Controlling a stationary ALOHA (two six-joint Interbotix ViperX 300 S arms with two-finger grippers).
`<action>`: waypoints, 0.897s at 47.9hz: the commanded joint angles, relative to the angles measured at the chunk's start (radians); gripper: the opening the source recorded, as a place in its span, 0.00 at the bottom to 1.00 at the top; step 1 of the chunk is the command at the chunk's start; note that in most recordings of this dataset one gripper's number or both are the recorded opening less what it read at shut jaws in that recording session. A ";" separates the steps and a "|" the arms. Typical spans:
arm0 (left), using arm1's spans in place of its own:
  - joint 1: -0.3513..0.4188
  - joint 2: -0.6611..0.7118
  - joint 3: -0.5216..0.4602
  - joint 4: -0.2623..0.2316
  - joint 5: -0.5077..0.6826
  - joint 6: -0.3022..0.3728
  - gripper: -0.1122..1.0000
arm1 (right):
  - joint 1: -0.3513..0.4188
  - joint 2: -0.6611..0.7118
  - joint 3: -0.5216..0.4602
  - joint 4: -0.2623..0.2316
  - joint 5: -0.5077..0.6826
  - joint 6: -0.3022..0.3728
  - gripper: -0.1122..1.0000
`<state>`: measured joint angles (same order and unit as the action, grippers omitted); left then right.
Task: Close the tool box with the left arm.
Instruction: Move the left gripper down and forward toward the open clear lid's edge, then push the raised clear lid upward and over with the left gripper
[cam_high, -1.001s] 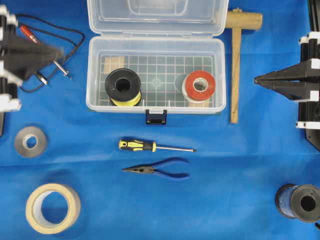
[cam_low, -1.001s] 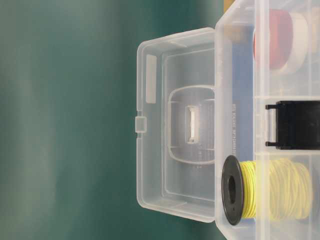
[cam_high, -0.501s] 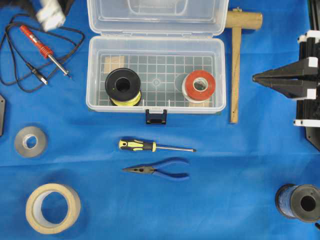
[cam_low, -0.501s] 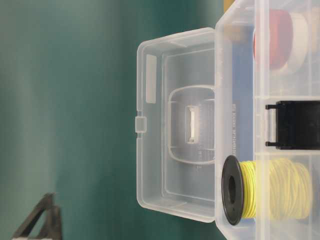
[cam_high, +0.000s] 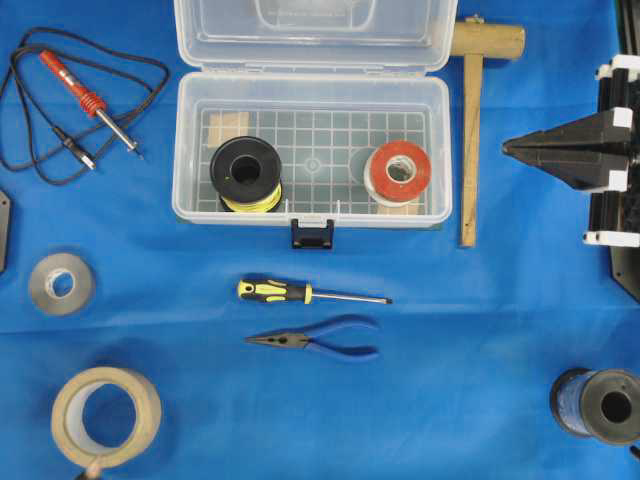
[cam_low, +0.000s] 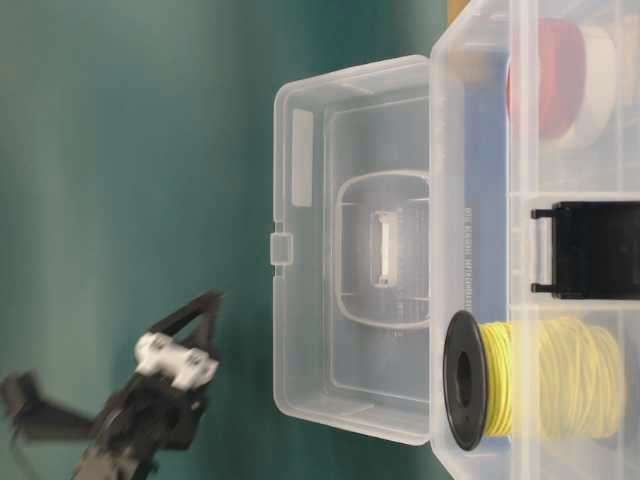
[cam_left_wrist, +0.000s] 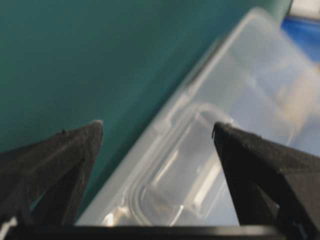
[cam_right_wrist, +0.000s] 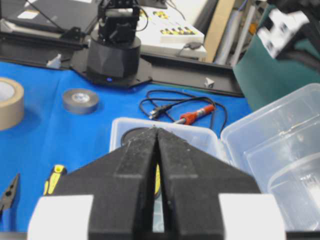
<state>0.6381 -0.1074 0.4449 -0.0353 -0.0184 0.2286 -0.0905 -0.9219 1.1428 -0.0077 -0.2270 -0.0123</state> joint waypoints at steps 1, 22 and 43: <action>0.012 0.040 -0.078 0.003 0.060 0.020 0.94 | -0.003 0.005 -0.017 0.000 0.000 -0.002 0.10; 0.058 0.212 -0.225 0.002 0.268 0.103 0.94 | -0.005 0.005 -0.012 0.000 0.025 -0.002 0.10; -0.032 0.187 -0.241 0.002 0.474 0.133 0.94 | -0.031 0.005 -0.009 0.000 0.034 -0.003 0.10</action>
<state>0.6535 0.1104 0.2194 -0.0291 0.4234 0.3636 -0.1135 -0.9219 1.1428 -0.0077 -0.1933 -0.0153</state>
